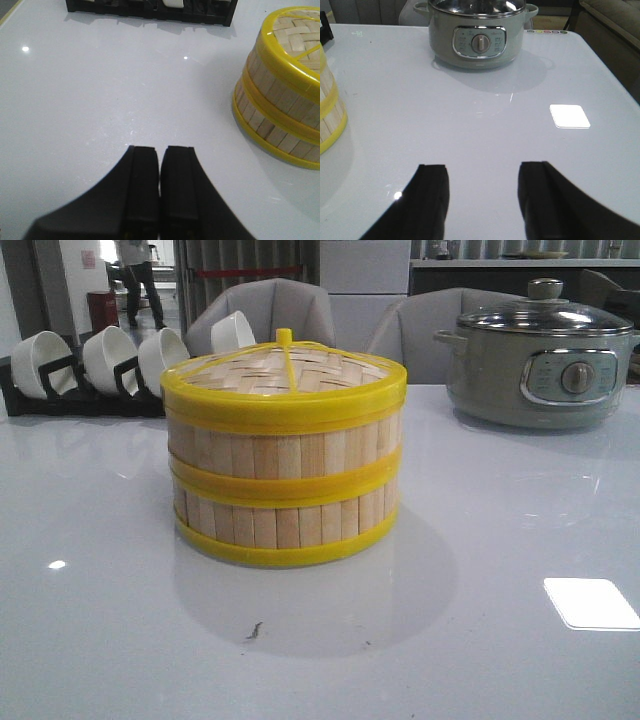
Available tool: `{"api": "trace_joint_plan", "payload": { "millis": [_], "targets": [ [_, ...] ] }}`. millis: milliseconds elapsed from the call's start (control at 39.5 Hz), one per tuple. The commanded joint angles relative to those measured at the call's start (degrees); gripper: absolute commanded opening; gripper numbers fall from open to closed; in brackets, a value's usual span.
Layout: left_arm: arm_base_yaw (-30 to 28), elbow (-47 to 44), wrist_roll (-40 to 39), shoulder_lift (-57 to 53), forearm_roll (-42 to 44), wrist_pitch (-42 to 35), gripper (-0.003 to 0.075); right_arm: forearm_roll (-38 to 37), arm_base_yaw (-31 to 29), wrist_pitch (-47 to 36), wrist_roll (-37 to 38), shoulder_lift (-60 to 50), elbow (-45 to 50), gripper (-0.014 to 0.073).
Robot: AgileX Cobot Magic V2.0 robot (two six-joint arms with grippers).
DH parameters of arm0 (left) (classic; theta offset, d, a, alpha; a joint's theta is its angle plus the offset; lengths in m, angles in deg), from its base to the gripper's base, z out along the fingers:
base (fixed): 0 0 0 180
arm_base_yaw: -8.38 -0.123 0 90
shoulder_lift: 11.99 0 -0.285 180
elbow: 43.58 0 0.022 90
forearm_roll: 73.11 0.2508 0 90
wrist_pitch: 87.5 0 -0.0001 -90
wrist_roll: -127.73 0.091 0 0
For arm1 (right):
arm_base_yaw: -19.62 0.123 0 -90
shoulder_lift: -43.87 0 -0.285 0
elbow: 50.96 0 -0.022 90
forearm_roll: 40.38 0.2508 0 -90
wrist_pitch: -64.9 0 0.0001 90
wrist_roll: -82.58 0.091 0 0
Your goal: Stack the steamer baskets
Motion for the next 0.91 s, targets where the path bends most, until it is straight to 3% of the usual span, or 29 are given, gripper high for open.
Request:
{"api": "trace_joint_plan", "payload": {
  "millis": [0, 177, 228, 329, 355, 406, 887],
  "targets": [
    [-0.1, 1.6, -0.4, -0.1, -0.4, -4.6, 0.0085, -0.2, -0.3, -6.9, -0.5, -0.4, -1.2, 0.0432],
    [-0.1, 1.6, -0.4, -0.1, -0.4, -4.6, 0.0085, -0.2, -0.3, -6.9, -0.5, -0.9, -1.2, 0.0398],
    [-0.1, 1.6, -0.4, -0.1, -0.4, -4.6, 0.0085, -0.2, -0.3, -6.9, -0.5, -0.9, -1.2, 0.0328],
    [-0.1, 1.6, -0.4, -0.1, -0.4, -4.6, 0.0085, -0.2, -0.3, -6.5, -0.5, -0.9, -1.2, 0.0052],
    [-0.1, 1.6, -0.4, -0.1, -0.4, -4.6, 0.0085, -0.2, -0.3, -6.3, -0.5, -0.9, -1.2, 0.0040],
    [-0.1, 1.6, -0.4, -0.1, -0.4, -4.6, 0.0085, -0.2, -0.3, -6.2, -0.5, -0.9, -1.2, 0.0080],
    [-0.1, 1.6, -0.4, -0.1, -0.4, -4.6, 0.0085, -0.2, -0.3, -4.2, -0.5, -0.9, -1.2, 0.0067]
  ]
}}
